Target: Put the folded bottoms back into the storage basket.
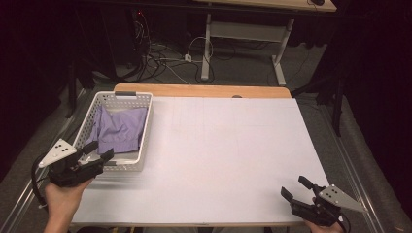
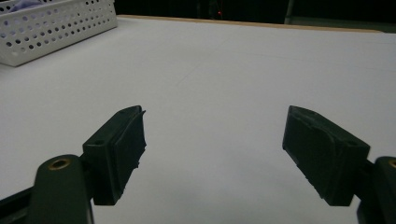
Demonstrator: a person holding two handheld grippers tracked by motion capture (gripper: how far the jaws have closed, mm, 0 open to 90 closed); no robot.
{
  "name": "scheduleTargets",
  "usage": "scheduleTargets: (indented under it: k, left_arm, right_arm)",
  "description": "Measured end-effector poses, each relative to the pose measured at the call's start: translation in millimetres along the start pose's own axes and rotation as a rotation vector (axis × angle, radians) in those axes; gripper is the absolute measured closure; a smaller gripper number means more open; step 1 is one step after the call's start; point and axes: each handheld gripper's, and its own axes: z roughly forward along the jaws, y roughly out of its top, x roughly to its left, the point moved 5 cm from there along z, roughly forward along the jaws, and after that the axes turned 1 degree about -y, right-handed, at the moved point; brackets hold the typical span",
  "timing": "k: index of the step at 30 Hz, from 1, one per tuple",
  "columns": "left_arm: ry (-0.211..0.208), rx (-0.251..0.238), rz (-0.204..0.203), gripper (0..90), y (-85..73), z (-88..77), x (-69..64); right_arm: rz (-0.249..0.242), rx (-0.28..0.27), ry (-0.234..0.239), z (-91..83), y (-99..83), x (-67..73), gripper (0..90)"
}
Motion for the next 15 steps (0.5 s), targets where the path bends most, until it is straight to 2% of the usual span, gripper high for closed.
scheduleTargets:
  k: [15]
  left_arm:
    - [0.009, -0.018, -0.015, 34.8, -15.6, -9.0, -1.6]
  right_arm:
    - [0.003, 0.001, 0.005, 0.3, -0.3, 0.2, 22.2]
